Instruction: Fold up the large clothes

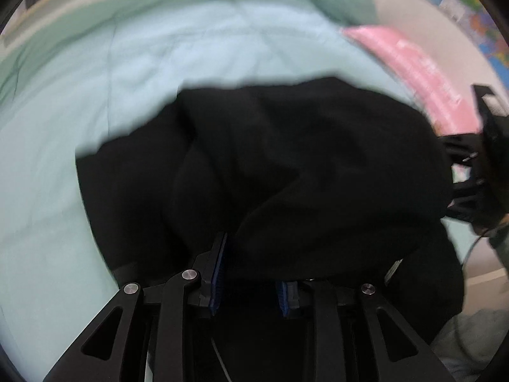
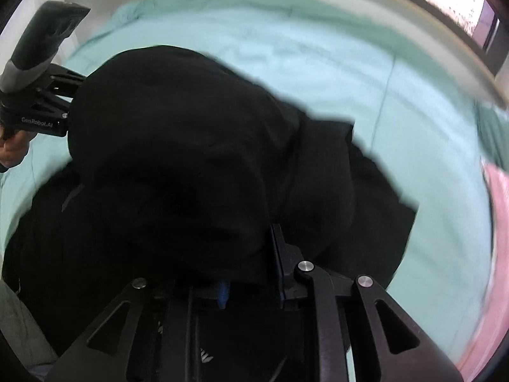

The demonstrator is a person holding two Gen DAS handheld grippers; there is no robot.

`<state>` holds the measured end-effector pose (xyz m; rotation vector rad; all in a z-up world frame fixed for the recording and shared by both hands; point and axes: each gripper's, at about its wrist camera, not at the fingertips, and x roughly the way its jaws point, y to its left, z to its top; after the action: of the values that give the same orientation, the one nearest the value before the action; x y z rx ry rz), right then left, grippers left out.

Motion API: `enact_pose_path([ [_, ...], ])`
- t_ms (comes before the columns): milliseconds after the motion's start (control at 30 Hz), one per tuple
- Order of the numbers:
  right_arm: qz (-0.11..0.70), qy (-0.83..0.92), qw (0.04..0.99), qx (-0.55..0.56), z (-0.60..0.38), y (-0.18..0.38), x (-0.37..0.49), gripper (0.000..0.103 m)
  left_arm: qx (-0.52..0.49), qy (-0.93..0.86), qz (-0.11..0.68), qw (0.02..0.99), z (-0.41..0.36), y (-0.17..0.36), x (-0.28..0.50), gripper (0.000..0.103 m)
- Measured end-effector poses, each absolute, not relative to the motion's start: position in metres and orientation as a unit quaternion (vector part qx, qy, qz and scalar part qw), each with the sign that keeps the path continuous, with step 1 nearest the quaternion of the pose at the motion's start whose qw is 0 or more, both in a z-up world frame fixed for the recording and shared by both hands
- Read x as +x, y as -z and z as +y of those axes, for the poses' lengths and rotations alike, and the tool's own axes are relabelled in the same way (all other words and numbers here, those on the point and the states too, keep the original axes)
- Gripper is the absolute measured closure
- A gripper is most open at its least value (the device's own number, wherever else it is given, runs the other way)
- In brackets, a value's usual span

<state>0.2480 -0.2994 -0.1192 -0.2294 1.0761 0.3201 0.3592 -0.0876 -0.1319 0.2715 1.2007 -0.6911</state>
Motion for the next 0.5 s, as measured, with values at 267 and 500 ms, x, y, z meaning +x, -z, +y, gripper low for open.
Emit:
enact_pose_path([
  [267, 0.552, -0.144, 0.820, -0.036, -0.331, 0.122, 0.202, 0.074, 0.095, 0.280, 0.569, 0.768, -0.043, 0.115, 0.308, 0.074],
  [500, 0.484, -0.172, 0.855, 0.067, -0.340, 0.045, 0.245, 0.064, -0.014, 0.326, 0.475, 0.817, -0.054, 0.024, 0.343, 0.074],
])
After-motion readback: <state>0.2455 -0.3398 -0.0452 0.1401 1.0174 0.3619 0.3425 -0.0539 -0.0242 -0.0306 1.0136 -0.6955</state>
